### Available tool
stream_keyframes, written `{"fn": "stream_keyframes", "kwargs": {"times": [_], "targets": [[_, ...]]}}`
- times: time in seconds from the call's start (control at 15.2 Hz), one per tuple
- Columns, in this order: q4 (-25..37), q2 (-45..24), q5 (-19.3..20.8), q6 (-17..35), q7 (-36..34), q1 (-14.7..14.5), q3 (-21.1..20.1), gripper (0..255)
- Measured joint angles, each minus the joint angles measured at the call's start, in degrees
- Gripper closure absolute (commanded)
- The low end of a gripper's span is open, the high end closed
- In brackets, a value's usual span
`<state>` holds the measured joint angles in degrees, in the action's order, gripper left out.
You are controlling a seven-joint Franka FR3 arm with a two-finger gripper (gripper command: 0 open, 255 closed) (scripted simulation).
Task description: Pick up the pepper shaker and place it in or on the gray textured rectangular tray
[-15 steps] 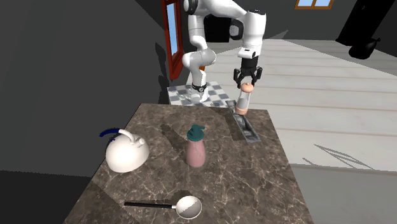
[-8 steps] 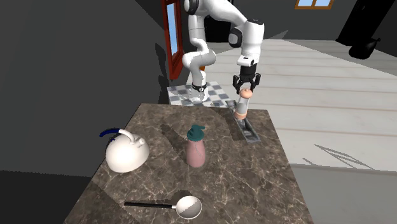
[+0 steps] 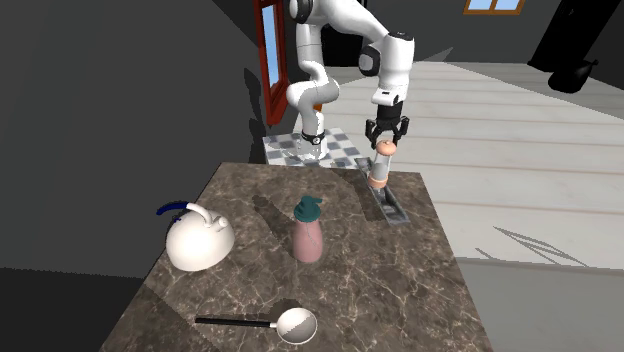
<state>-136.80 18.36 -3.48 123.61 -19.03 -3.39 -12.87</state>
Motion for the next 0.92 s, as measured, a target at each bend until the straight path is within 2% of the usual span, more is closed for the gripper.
{"fn": "stream_keyframes", "kwargs": {"times": [0.4, 0.73, 0.92], "targets": [[0.0, 0.0, 0.0, 0.0, 0.0, 0.0, 0.0, 0], [4.1, 2.7, -0.2, -6.7, 0.5, 0.0, 0.6, 0], [4.8, 2.9, -0.3, -7.5, 0.3, -0.1, 0.5, 0]]}}
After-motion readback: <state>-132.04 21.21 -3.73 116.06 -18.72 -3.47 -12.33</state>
